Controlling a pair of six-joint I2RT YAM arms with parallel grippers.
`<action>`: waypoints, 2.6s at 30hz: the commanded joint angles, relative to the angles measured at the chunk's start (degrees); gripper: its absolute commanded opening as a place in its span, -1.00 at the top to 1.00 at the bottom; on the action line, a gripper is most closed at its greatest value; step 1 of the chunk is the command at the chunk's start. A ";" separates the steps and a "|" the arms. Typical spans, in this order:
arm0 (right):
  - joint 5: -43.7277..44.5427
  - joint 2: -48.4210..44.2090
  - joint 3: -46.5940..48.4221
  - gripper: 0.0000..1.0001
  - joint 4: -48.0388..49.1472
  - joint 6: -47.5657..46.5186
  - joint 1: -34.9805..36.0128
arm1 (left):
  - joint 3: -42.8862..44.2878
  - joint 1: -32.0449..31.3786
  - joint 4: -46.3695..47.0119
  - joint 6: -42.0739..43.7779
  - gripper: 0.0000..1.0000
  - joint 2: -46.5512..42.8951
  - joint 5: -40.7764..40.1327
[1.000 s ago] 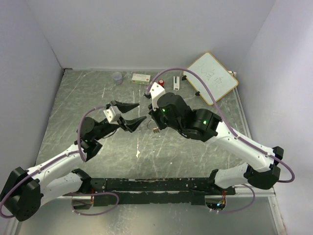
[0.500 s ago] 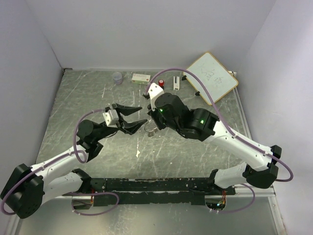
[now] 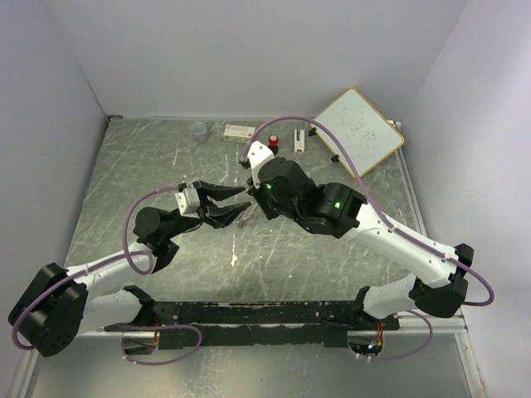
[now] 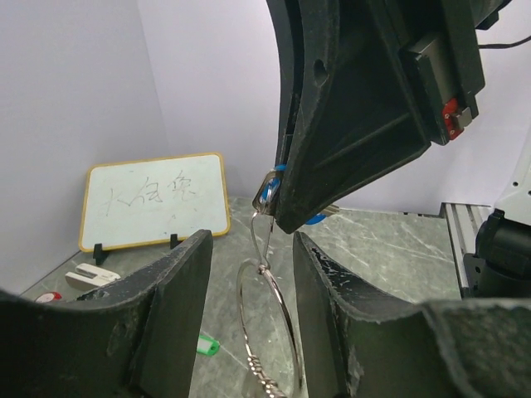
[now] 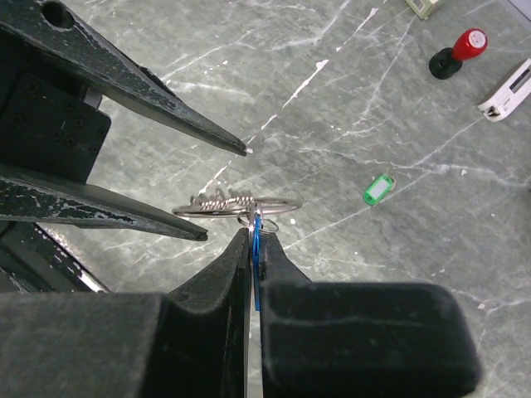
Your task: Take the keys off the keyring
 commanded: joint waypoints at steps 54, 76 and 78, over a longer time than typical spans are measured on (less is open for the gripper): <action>0.31 -0.38 1.17 1.00 3.10 -1.38 0.44 | 0.59 -14.92 1.67 15.10 0.13 4.12 -29.44; 0.49 -0.83 0.47 1.00 3.62 -1.25 0.50 | -0.53 -15.40 2.80 15.27 0.38 1.42 -27.76; 0.49 -0.92 0.30 1.00 3.71 -1.20 0.44 | -0.71 -15.42 3.32 15.37 0.42 1.37 -27.65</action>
